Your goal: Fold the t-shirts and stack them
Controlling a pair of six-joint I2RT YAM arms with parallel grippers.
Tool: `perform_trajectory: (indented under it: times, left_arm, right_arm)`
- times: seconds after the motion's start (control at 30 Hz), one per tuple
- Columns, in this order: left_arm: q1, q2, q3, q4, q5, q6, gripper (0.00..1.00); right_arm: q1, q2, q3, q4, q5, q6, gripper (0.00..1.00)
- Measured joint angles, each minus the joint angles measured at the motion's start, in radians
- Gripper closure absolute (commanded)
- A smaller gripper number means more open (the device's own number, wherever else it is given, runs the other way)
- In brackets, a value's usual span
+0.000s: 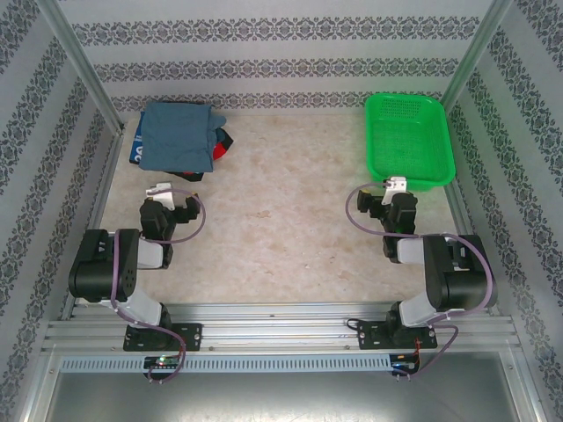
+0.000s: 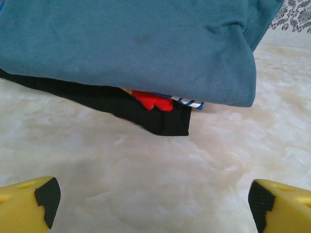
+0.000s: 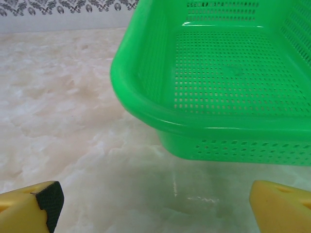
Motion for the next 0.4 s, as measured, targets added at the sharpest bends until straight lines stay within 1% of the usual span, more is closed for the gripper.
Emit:
perform_trajectory:
  times: [0.4]
  left_arm:
    - [-0.001, 0.000, 0.000, -0.031, -0.014, 0.007, 0.00]
  right_arm:
    - [0.002, 0.000, 0.000, -0.002, -0.003, -0.009, 0.02]
